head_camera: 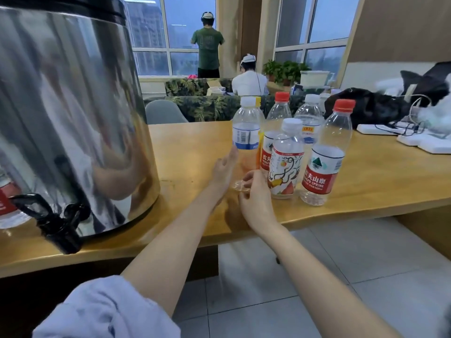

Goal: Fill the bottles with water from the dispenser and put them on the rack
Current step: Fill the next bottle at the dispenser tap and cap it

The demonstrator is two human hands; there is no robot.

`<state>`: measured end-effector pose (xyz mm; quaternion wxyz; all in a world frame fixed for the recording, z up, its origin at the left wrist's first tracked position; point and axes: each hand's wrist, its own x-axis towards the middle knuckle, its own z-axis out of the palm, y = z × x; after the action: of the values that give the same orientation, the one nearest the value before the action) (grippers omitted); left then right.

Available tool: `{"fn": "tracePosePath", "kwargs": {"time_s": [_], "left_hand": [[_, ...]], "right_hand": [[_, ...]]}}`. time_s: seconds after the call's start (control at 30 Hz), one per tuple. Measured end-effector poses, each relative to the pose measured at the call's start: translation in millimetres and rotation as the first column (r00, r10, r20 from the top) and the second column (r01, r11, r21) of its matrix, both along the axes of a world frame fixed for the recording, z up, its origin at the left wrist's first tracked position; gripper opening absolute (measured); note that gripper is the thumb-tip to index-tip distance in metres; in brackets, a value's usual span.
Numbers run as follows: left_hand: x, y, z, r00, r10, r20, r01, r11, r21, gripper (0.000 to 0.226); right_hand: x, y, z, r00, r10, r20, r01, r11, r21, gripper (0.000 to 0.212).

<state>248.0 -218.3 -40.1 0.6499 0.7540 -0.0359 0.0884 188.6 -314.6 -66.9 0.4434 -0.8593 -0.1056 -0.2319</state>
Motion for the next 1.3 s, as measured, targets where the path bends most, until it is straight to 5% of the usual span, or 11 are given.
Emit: {"fn": "tracePosePath", "kwargs": {"time_s": [0.23,0.4,0.57,0.6,0.67,0.73,0.8,0.87,1.07,1.2,1.3], "left_hand": [[-66,52,-6,0.976,0.142,0.166,-0.163,0.979,0.125,0.066],[-162,98,7,0.956,0.227,0.185,-0.262,0.945,0.197,0.052],[-265,132,-6,0.965,0.24,0.105,-0.261,0.92,0.293,0.061],[-279,136,-14,0.965,0.242,0.101,-0.263,0.89,0.374,0.061],[-300,145,-29,0.949,0.296,0.106,-0.308,0.803,0.511,0.057],[-312,154,-44,0.916,0.365,0.167,-0.381,0.659,0.649,0.054],[-316,163,-55,0.883,0.401,0.243,-0.434,0.499,0.75,0.054],[-320,169,-61,0.867,0.418,0.271,-0.459,0.458,0.761,0.053],[-323,194,-67,0.988,0.15,-0.03,-0.131,0.931,0.34,0.051],[-320,203,-69,0.978,-0.141,-0.156,0.165,0.974,0.154,0.043],[-315,208,-77,0.968,-0.174,-0.182,0.197,0.974,0.117,0.041]], "right_hand": [[-31,15,4,0.989,0.144,0.017,-0.144,0.989,0.039,0.034],[-71,36,25,0.963,0.269,0.026,-0.271,0.959,0.084,0.007],[-113,61,56,0.936,0.342,0.087,-0.353,0.908,0.225,0.068],[-122,67,61,0.932,0.352,0.081,-0.361,0.916,0.174,0.081],[-143,79,70,0.957,0.287,0.026,-0.278,0.943,-0.181,0.095],[-160,93,71,0.987,0.153,-0.049,-0.153,0.805,-0.573,0.085],[-170,104,65,0.993,0.05,-0.103,-0.109,0.679,-0.726,0.078],[-174,115,57,0.998,0.016,-0.068,-0.062,0.647,-0.76,0.078],[-180,132,63,0.954,0.261,0.149,-0.072,0.681,-0.728,0.056],[-174,131,75,0.833,0.551,-0.048,-0.392,0.527,-0.754,0.041],[-166,127,74,0.75,0.626,-0.213,-0.598,0.504,-0.624,0.022]]}}
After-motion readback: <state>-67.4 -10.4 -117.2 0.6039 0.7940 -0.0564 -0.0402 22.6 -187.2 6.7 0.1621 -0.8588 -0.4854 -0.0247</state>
